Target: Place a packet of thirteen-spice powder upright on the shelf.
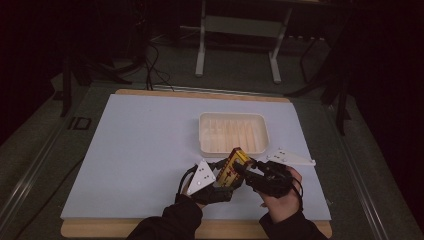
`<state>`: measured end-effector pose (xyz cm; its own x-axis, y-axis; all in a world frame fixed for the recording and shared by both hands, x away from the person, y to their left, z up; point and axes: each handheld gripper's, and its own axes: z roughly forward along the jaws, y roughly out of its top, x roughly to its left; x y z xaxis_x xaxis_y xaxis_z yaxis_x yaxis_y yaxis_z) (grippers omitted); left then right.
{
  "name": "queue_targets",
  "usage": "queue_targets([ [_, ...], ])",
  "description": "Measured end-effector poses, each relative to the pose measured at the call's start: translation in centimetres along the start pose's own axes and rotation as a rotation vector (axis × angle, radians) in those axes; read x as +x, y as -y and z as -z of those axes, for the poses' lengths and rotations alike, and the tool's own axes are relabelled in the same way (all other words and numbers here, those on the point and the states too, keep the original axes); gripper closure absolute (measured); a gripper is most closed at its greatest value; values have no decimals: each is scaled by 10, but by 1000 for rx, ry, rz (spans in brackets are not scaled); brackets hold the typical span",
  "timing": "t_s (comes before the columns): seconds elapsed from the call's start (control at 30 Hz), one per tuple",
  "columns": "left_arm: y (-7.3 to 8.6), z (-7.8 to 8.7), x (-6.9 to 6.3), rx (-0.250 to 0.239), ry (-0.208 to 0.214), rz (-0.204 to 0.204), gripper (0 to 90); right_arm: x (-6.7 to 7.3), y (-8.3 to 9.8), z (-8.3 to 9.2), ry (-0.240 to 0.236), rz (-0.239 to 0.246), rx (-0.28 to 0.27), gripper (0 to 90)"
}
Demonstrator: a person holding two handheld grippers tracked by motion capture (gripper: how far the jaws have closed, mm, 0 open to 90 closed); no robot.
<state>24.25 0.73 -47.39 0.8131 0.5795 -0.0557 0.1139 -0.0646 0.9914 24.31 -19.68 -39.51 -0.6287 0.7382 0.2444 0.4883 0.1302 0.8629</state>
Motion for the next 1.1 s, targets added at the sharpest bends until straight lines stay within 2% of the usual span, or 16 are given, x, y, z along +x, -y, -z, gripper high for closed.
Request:
queue_targets([
  [0.1,0,0,0,-2,-2,0,321,0,0,-1,14,-22,-11,607],
  [0.13,1,0,1,-12,3,13,321,2,-1,-2,17,-36,-15,600],
  [0.23,0,-1,-1,-17,-9,4,321,3,-3,-5,4,-68,-19,556],
  [0.3,0,-1,-1,-20,-6,11,321,3,-4,-6,8,-69,-23,555],
  [0.33,0,0,-1,-22,-11,16,321,4,-4,-7,11,-64,-22,568],
  [0.4,0,-1,1,-25,-14,25,321,5,-6,-9,26,-68,-36,650],
  [0.47,1,-1,2,-22,-24,41,321,7,-8,-12,31,-73,-37,667],
  [0.73,0,-2,6,43,-31,83,317,11,-8,-21,70,-22,-1,678],
  [0.83,-1,-2,5,54,-30,79,310,12,-8,-22,70,-8,2,678],
  [0.9,-3,-2,4,53,-39,61,273,13,-8,-22,71,-4,0,678],
  [0.97,-6,-1,4,56,-27,42,225,14,-9,-22,67,1,0,678],
  [1.0,-7,0,3,52,-33,41,197,14,-10,-21,66,4,-6,678],
  [1.03,-9,1,3,43,-17,51,195,15,-11,-21,68,7,-9,678],
  [1.1,-12,1,3,53,-30,50,143,15,-12,-19,60,3,-21,678],
])
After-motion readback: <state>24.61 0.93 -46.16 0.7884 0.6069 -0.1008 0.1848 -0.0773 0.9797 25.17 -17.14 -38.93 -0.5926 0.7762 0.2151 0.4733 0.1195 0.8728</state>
